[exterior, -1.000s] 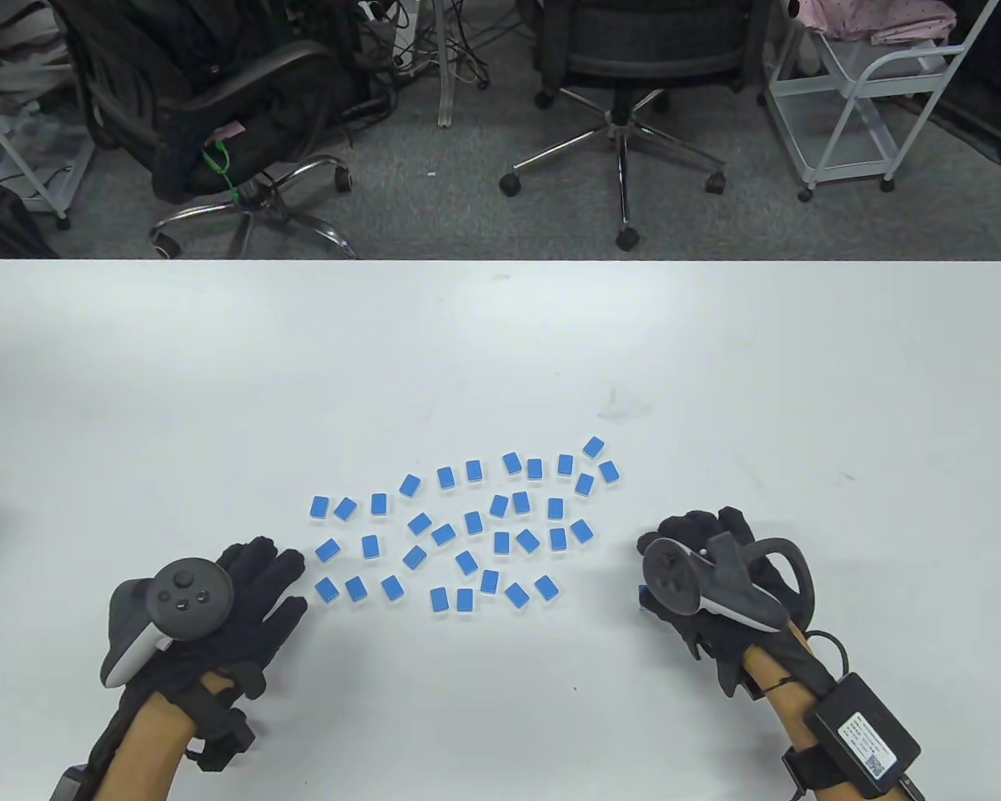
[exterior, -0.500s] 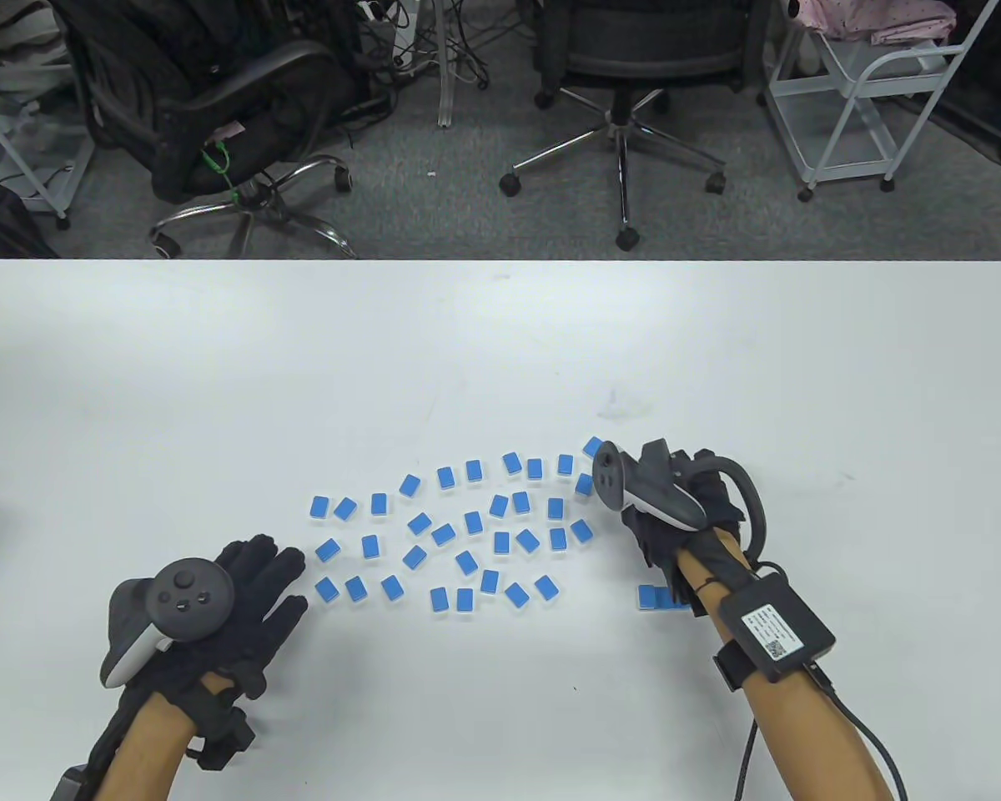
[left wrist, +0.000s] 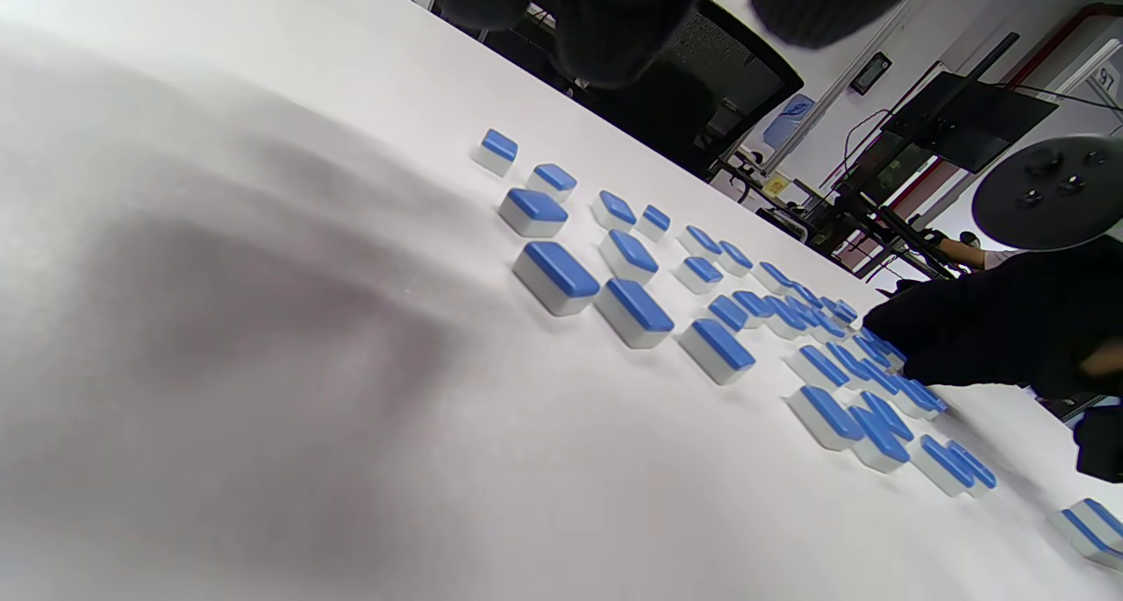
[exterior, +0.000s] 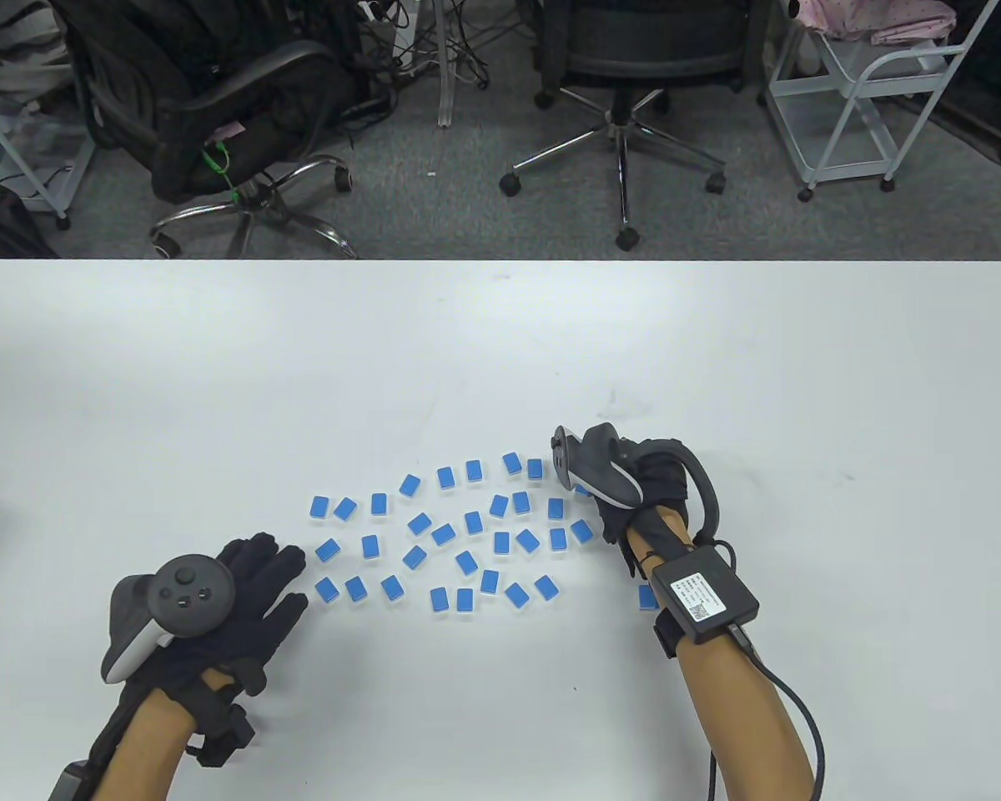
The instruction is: Build mahjong tile wall
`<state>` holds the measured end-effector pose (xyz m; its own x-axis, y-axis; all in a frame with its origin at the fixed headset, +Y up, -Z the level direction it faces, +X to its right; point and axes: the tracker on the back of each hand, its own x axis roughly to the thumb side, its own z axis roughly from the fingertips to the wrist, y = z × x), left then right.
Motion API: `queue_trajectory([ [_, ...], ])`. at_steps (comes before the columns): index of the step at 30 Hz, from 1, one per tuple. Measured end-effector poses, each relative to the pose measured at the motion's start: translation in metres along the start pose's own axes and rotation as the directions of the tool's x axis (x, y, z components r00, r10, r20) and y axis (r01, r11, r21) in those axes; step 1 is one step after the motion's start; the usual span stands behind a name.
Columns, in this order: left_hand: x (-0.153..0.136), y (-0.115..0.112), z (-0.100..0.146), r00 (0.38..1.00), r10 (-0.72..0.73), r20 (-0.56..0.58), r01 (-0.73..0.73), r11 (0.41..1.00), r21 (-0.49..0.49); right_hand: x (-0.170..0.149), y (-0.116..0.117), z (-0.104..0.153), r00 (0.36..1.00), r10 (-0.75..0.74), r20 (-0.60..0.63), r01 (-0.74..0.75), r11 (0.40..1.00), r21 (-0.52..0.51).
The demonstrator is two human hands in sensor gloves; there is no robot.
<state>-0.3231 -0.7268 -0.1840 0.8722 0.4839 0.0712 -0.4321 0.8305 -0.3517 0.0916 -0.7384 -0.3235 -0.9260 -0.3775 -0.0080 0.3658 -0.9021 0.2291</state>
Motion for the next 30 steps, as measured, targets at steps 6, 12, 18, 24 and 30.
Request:
queue_trajectory([
  [6,0.000,0.000,0.001,1.000,0.002,0.000,-0.002,1.000,-0.001,-0.009,0.003,-0.002,0.997,-0.072,0.003,0.072,0.997,0.026],
  [12,-0.001,0.000,0.001,1.000,0.011,-0.007,-0.011,1.000,-0.004,-0.042,0.016,0.000,0.981,-0.192,0.010,0.187,0.967,0.176],
  [18,-0.001,0.001,0.000,1.000,0.012,-0.004,-0.012,1.000,-0.002,-0.081,0.022,0.030,0.936,-0.333,0.112,0.318,0.939,0.133],
  [24,-0.003,-0.003,-0.004,1.000,0.017,-0.017,-0.017,0.999,-0.029,-0.081,0.031,0.095,0.933,-0.171,0.316,0.186,0.982,-0.018],
  [30,-0.005,-0.007,-0.002,0.999,0.023,-0.031,-0.025,0.999,-0.035,-0.073,0.042,0.108,0.922,-0.132,0.363,0.158,0.987,-0.042],
])
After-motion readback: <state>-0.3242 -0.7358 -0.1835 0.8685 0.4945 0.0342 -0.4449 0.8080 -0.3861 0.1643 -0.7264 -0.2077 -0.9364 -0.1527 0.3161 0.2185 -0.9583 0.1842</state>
